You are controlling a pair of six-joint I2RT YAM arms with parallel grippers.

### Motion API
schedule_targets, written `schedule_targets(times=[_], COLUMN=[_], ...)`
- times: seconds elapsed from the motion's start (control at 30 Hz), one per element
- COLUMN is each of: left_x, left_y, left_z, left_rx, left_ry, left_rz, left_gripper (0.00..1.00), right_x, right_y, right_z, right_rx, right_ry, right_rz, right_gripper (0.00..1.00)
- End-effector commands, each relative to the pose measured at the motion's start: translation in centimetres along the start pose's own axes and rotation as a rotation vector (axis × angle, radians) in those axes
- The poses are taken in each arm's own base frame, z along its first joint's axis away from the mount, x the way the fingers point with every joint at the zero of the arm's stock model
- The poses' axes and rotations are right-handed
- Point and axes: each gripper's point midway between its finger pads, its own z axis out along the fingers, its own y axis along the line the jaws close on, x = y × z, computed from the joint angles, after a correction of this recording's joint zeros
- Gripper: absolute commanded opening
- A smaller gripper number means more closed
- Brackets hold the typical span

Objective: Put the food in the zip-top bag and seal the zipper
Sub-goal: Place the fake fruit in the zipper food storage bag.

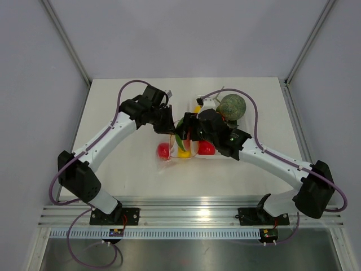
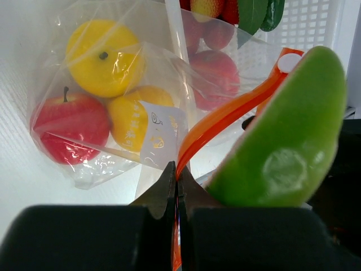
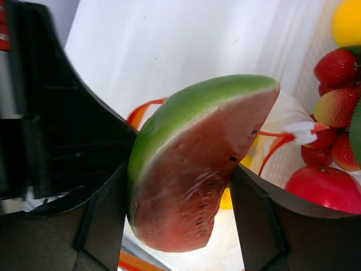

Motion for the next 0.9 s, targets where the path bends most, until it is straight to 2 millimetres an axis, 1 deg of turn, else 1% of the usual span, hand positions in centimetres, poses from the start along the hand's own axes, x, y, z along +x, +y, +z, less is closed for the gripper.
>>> schedule_targets(times=[0.0,0.03,0.07,0.1,0.17,0.2,0.27,0.33,0.37,0.43,0.47,0.5,0.53,0.6,0.63,0.67,0.7,0.77,0.8,0.87], left_x=[-1.9,-2.0,-2.0,-2.3,-2.5,-2.7,-2.9,-3.1,-3.2,-3.4,-3.5,-3.6,-3.7,-4.1,-4.1,-4.3,-4.4,-4.4,-4.4,-4.4], left_y=[-3.1,-3.2,-3.3,-3.5,-3.5,-3.7,-3.6,-3.5,-3.5,-3.3,-3.2,-3.1,-2.8,-2.5,-2.3,-2.2,-2.1,-1.9,-1.8,-1.6], left_z=[-2.7,-2.7,-2.6,-2.7,-2.5,-2.6,-2.5,-2.4,-2.4,-2.4,-2.4,-2.4,-2.4,-2.7,-2.9,-3.1,-3.2,-3.5,-3.6,-3.7], left_rx=[0.12,0.12,0.123,0.127,0.13,0.135,0.133,0.124,0.121,0.112,0.109,0.104,0.09,0.078,0.067,0.065,0.062,0.058,0.054,0.049], left_ry=[-0.062,-0.062,-0.06,-0.066,-0.057,-0.06,-0.066,-0.067,-0.07,-0.071,-0.072,-0.072,-0.077,-0.091,-0.095,-0.103,-0.105,-0.112,-0.111,-0.119], left_rz=[0.01,0.01,0.009,0.01,0.005,0.006,0.004,0.005,0.007,0.009,0.009,0.008,0.006,0.01,0.006,0.005,0.003,0.002,0.001,0.004], left_gripper=[0.0,0.0,0.0,0.0,0.0,0.0,0.0,0.0,0.0,0.0,0.0,0.0,0.0,0.0,0.0,0.0,0.0,0.0,0.0,0.0], right_x=[-0.5,-0.4,-0.2,-0.2,0.5,0.2,0.2,-0.5,-0.6,-1.8,-2.0,-2.5,-3.2,-3.7,-4.7,-4.7,-4.4,-3.8,-2.9,-2.2], right_y=[0.1,0.0,-0.1,-0.1,-0.6,-0.6,-1.1,-0.8,-0.9,-0.6,-0.8,-0.7,-0.8,-2.1,-3.0,-3.8,-5.3,-6.4,-7.8,-9.3], right_z=[0.5,0.5,0.5,0.4,0.3,0.0,-0.5,-1.2,-1.7,-2.9,-3.4,-4.0,-5.0,-6.0,-7.0,-7.4,-7.4,-7.5,-7.2,-6.2], right_rx=[0.028,0.033,0.039,0.04,0.061,0.067,0.087,0.078,0.087,0.079,0.089,0.089,0.09,0.146,0.193,0.221,0.258,0.253,0.268,0.214], right_ry=[-0.057,-0.057,-0.05,-0.044,-0.015,-0.017,-0.008,-0.019,-0.011,-0.036,-0.036,-0.052,-0.075,-0.106,-0.153,-0.16,-0.157,-0.129,-0.099,-0.045], right_rz=[-0.017,-0.02,-0.027,-0.035,-0.054,-0.063,-0.083,-0.091,-0.1,-0.112,-0.119,-0.126,-0.124,-0.135,-0.126,-0.127,-0.117,-0.068,-0.047,0.042], right_gripper=[0.36,0.41,0.48,0.61,0.73,0.79,0.85,0.94,0.94,0.94,0.95,0.95,0.95,0.97,0.97,0.95,0.92,0.88,0.86,0.87])
